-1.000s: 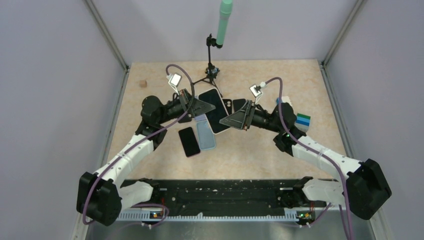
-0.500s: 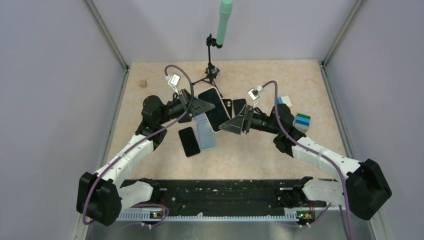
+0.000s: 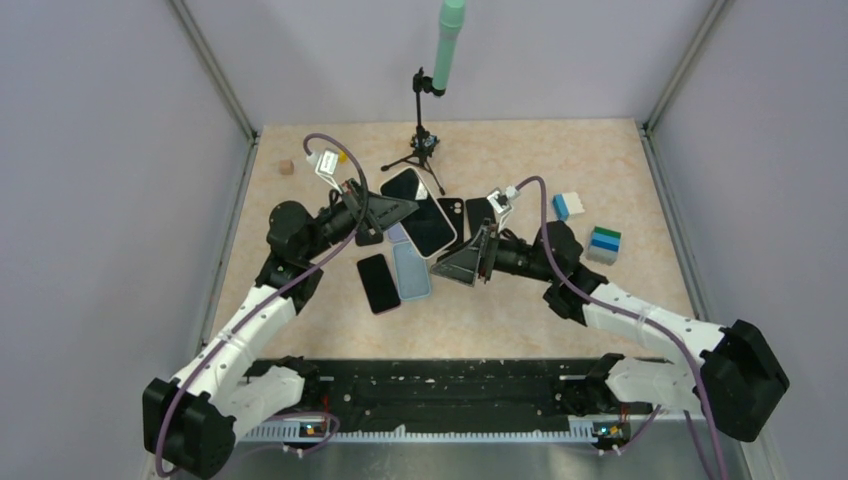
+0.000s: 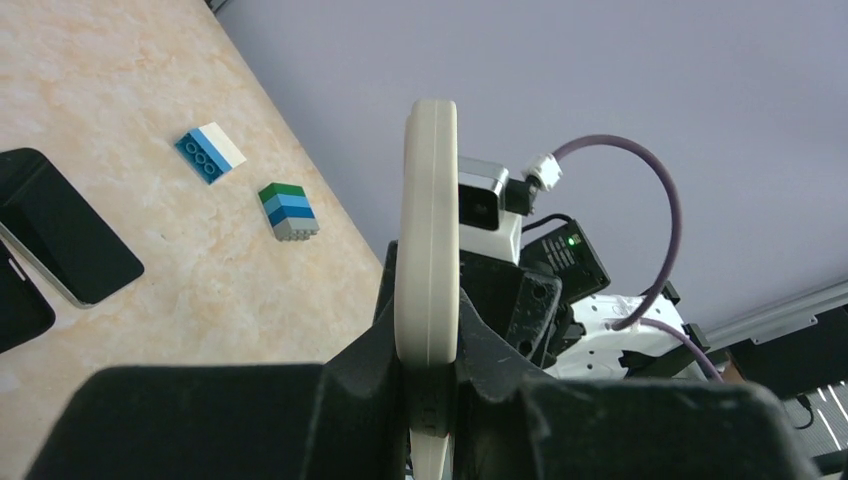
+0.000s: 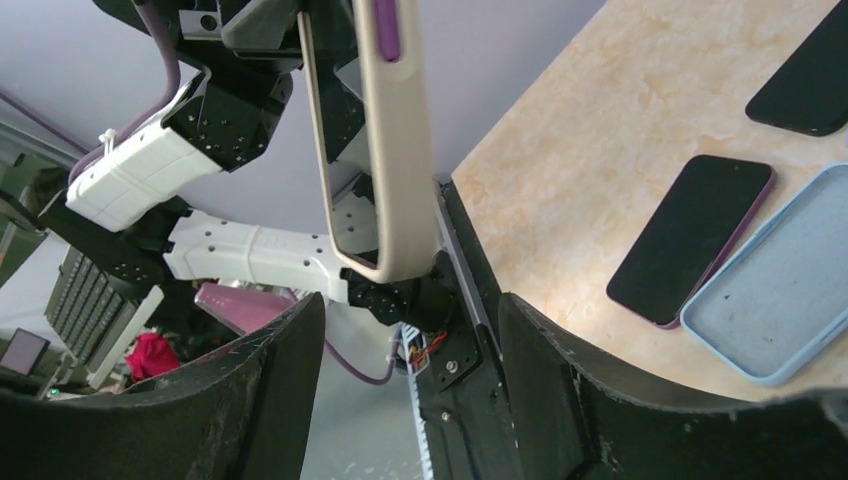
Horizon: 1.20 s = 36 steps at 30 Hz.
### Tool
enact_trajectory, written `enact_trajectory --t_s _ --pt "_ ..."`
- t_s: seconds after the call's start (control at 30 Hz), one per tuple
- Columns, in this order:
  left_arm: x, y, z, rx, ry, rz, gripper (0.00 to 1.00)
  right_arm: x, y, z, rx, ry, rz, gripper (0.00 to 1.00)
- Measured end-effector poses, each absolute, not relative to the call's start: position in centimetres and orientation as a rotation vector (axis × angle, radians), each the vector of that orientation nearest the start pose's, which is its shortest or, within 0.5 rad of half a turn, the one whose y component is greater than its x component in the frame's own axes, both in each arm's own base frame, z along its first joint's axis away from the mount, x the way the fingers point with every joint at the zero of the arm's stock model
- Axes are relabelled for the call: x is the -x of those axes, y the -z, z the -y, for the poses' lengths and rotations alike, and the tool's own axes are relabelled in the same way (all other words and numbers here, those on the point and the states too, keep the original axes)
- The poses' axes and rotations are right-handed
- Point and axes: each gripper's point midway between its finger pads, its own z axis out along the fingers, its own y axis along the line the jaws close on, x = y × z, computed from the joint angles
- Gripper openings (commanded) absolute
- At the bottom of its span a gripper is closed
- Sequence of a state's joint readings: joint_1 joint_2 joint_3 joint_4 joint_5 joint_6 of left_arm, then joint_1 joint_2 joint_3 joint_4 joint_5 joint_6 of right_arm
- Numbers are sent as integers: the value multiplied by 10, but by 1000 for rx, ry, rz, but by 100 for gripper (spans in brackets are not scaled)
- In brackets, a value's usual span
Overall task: Take the phone out of the phone case
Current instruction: Remove the phone case from the phone.
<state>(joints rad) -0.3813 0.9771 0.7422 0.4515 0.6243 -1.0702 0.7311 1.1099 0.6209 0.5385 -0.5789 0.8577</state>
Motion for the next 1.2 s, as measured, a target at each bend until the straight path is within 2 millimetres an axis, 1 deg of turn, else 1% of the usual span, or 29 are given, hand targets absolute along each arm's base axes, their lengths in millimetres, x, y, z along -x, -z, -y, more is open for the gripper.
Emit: enact_trajectory --t_s 0.17,0.23,0.3,0.43,0.6,0.7,0.83,1.07,1.2 --pt "-249 -354 241 -38 1583 -1615 0 -171 -270 -338 462 -1600 -1712 59" --pt "-249 -354 241 -35 1586 -1616 0 -173 -274 -340 455 -1582 -1688 58" --pt "-249 -354 241 -26 1593 -1620 0 -179 -281 -339 428 -1566 -1647 58" --pt "-251 -353 240 21 1610 -1637 0 -187 -292 -335 372 -1548 -1581 54" --pt "-255 -342 239 87 1599 -1692 0 -195 -297 -331 313 -1530 -1544 49" --pt "-257 -339 238 116 1590 -1713 0 -198 -295 -330 294 -1517 -1546 46" --pt "-258 -337 238 137 1585 -1733 0 -199 -292 -329 295 -1504 -1548 45" --pt "-258 -337 238 161 1588 -1754 0 -198 -291 -330 331 -1491 -1539 45" --pt "-258 -334 238 166 1585 -1767 0 -198 -286 -333 355 -1485 -1544 46"
